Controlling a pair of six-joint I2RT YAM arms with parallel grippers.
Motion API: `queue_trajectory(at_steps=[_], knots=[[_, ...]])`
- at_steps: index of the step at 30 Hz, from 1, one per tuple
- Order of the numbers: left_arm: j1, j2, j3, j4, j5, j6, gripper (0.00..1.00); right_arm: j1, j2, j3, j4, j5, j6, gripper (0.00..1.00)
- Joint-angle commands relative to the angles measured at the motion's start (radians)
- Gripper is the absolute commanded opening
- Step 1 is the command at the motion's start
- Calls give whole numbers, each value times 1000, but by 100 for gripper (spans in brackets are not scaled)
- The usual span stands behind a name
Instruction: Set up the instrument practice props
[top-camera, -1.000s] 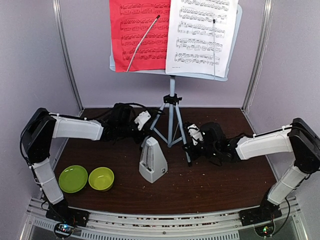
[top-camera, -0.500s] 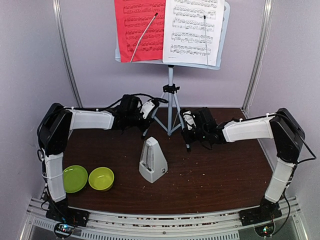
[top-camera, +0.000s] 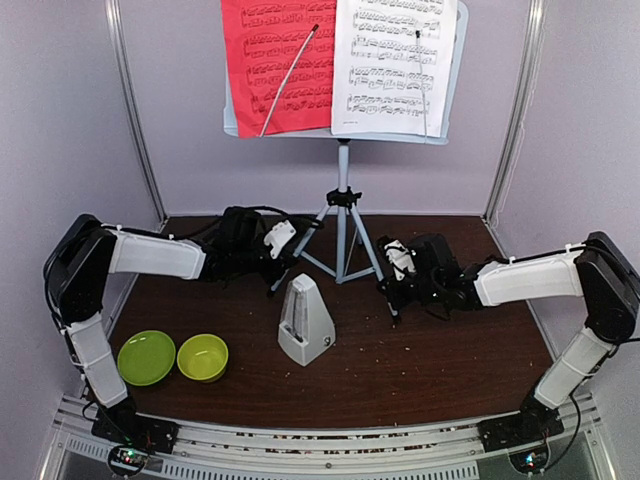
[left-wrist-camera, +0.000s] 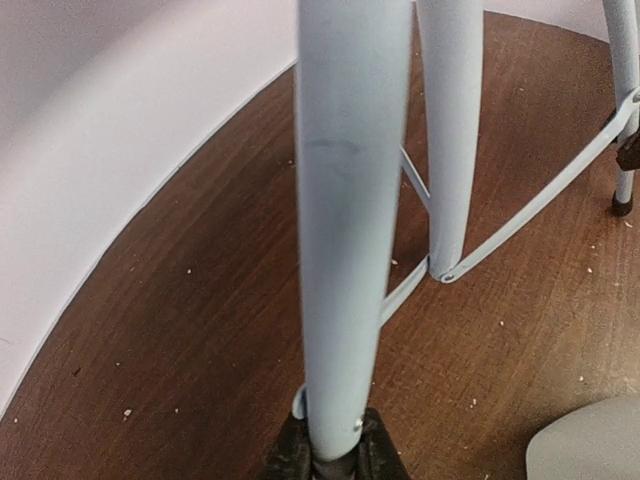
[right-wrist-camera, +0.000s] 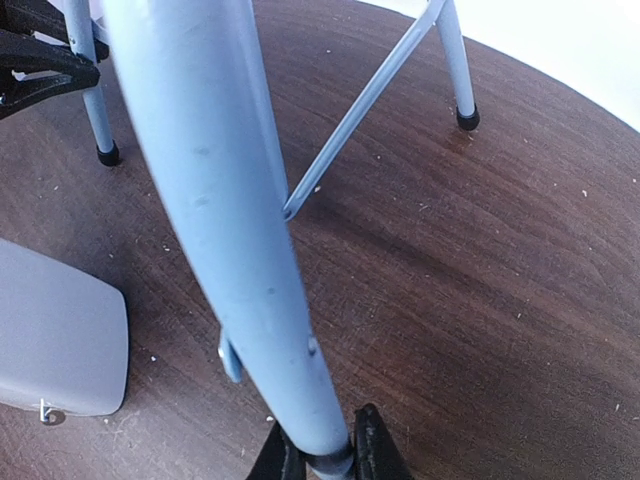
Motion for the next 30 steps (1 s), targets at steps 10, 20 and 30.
queue_trajectory(at_steps=[10,20,30], knots=[[110,166,288,-236,-152,1,0,-89,174,173,-189,212,178,0],[142,199,344,-256,-171,46,0,-130,238,260,-237,205,147,0],[170,36,115,-228,-120,45,0,-152,29,-8,-215,170,204,0]])
